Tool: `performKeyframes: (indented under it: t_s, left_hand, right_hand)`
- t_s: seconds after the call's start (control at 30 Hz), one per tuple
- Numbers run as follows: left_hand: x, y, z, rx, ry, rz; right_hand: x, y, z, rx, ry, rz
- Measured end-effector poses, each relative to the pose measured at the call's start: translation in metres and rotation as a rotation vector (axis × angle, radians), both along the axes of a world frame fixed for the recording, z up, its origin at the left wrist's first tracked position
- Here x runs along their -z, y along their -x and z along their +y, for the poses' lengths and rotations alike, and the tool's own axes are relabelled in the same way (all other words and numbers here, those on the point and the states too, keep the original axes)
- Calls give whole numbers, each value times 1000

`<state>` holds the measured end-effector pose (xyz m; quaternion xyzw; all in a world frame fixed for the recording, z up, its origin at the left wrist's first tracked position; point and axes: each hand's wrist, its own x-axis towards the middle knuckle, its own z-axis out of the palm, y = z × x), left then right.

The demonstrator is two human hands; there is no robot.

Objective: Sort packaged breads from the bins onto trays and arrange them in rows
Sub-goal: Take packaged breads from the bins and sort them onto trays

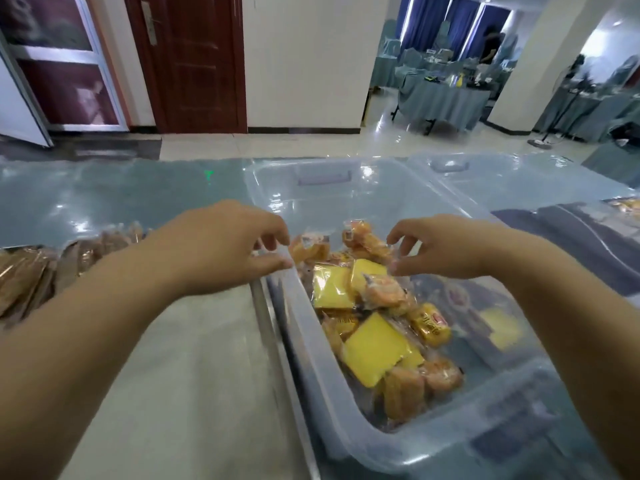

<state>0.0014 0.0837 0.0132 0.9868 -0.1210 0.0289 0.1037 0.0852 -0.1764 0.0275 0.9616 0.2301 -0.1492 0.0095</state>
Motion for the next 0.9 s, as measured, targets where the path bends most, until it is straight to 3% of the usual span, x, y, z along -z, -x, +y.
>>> performKeyframes:
  t_s: [0.23, 0.4, 0.5, 0.67, 0.9]
  left_hand:
    - [13, -43, -78, 62, -174, 45]
    - [40, -65, -94, 74, -154, 291]
    - [46, -68, -94, 63, -247, 308]
    - [51, -71, -99, 58, -441, 384]
    - [52, -71, -97, 65, -447, 384]
  right_hand:
    - [55, -30, -36, -126, 212, 127]
    - [77, -42, -21, -276, 307, 112]
    - [90, -42, -7, -324, 352, 107]
    - [131, -37, -7, -147, 414, 379]
    - [158, -32, -11, 77, 256, 469]
